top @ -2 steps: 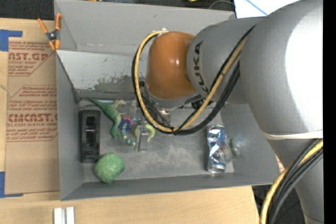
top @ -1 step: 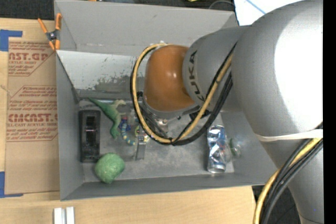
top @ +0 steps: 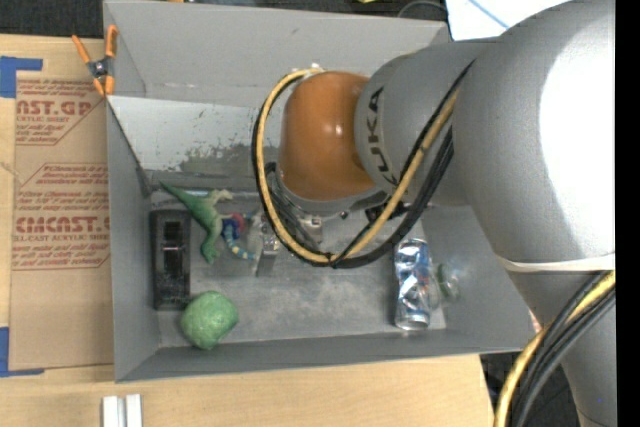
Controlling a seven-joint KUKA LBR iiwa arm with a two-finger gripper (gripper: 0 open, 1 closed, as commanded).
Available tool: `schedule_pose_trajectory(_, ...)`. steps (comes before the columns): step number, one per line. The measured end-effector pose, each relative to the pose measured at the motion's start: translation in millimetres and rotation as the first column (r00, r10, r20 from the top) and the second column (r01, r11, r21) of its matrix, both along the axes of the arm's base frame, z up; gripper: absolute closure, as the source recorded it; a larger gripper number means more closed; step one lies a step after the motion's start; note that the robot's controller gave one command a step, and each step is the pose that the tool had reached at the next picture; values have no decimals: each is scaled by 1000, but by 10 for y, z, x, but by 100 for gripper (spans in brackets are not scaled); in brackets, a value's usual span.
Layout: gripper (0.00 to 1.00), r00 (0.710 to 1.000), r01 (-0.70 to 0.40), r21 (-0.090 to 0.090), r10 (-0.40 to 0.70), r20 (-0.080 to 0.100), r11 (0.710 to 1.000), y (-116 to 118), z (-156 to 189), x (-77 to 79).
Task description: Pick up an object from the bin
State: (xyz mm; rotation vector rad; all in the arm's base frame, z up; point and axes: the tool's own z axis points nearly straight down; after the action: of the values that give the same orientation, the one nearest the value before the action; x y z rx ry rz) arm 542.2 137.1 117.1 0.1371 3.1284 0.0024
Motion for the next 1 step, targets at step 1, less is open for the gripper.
schedule_pose_trajectory(1,100,1000,0,0,0,0,1000,0,0,0)
